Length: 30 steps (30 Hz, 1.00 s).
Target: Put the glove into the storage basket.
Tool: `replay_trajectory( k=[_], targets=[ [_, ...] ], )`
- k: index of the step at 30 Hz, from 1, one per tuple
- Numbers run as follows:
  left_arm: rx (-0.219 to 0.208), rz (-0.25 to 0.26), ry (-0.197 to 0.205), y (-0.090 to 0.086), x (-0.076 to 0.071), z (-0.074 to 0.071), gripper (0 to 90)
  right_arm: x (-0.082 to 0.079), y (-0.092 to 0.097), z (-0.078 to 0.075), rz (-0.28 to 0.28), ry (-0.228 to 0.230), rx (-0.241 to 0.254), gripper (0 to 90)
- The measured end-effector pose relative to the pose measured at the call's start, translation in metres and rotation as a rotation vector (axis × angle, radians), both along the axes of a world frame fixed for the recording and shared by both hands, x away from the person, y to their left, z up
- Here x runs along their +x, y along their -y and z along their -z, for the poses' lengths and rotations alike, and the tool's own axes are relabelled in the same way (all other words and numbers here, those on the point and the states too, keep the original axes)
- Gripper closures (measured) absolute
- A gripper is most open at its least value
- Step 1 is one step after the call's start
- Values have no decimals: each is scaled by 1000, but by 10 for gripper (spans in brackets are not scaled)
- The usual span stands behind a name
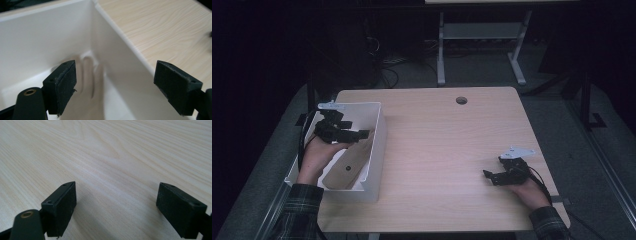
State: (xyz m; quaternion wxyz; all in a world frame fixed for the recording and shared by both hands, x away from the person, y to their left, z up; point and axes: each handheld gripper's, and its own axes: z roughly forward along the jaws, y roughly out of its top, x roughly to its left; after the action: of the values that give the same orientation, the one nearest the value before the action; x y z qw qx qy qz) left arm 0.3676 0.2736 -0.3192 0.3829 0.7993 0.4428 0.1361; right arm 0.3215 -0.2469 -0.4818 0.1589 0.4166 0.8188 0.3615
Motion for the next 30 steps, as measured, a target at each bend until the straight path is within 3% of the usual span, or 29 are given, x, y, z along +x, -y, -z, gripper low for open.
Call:
replay_trajectory(
  k=[8, 15, 22, 30],
  targets=[
    [-27, 80, 13, 42, -3, -14, 178, 0, 0, 0, 1, 3, 2, 162],
    [-55, 128, 28, 76, -8, -16, 179, 0, 0, 0, 1, 2, 3, 162],
    [-41, 184, 28, 114, -12, -6, 179, 0, 0, 0, 0, 1, 3, 162],
    [-30, 225, 21, 149, -17, 16, 179, 0, 0, 0, -5, 3, 2, 162]
  ],
)
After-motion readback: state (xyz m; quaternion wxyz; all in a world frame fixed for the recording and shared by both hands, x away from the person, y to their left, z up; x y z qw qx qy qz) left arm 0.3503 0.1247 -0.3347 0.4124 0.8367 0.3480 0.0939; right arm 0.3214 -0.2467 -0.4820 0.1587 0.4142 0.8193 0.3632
